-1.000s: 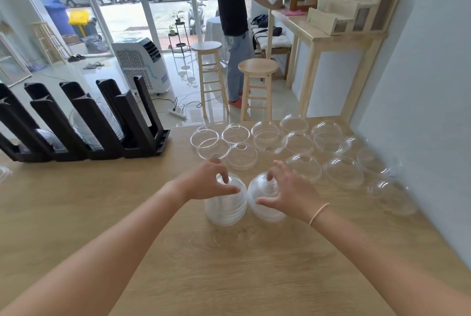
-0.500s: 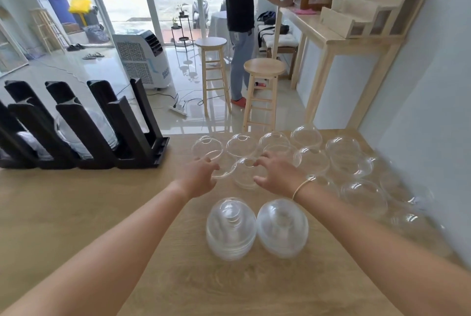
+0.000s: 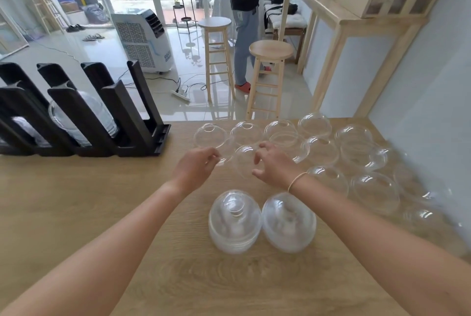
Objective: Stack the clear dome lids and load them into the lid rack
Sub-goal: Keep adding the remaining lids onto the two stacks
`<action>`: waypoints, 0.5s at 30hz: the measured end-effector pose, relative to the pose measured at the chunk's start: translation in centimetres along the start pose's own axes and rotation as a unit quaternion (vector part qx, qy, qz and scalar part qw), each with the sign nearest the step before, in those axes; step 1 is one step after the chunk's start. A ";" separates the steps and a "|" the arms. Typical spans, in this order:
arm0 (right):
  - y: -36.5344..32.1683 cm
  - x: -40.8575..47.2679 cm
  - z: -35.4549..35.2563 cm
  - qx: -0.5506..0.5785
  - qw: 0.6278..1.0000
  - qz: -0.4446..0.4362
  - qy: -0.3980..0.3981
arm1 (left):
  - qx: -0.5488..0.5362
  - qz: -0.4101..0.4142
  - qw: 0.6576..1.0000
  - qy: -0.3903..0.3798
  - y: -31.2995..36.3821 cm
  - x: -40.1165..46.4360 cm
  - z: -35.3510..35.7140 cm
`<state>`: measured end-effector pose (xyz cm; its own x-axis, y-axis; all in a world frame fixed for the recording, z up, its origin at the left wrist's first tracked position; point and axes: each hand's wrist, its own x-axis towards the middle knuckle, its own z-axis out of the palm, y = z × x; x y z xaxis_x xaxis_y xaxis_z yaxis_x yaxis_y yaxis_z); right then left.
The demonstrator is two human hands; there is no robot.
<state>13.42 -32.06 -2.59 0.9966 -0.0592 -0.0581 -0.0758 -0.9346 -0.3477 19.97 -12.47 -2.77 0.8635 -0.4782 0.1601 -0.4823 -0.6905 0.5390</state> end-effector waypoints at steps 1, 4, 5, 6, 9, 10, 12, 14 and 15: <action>-0.1 -0.4 -0.3 0.018 1.000 -0.002 0.013 | -0.025 -0.008 1.000 0.006 0.2 -0.3 -0.3; -0.3 -1.8 -1.7 0.058 0.997 -0.004 0.042 | -0.089 -0.020 0.996 0.025 1.1 -1.3 -1.5; -0.4 -2.4 -2.2 0.069 0.996 -0.004 0.050 | -0.113 -0.027 0.993 0.035 1.5 -1.7 -1.9; -0.5 -3.0 -2.8 0.079 0.995 -0.005 0.060 | -0.138 -0.035 0.989 0.044 1.9 -2.0 -2.2; -0.6 -5.5 -4.7 0.106 0.990 -0.009 0.096 | -0.235 -0.066 0.968 0.062 3.2 -3.1 -3.4; -0.7 -6.4 -5.3 0.113 0.988 -0.008 0.106 | -0.276 -0.079 0.956 0.060 3.8 -3.6 -3.8; -0.6 -8.2 -6.2 0.123 0.986 -0.001 0.116 | -0.351 -0.106 0.929 0.047 4.9 -4.6 -4.4; -0.6 -9.8 -6.4 0.127 0.986 0.004 0.111 | -0.415 -0.144 0.898 0.025 5.6 -5.6 -4.6; -0.5 -10.5 -6.4 0.126 0.986 0.006 0.105 | -0.442 -0.162 0.882 0.013 5.9 -6.2 -4.7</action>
<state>3.18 -33.18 4.20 0.9787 -0.1649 0.1221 -0.0666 -0.8181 -0.5712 12.48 -11.07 3.31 0.9437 -0.3124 -0.1089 0.0848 -0.0899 0.9923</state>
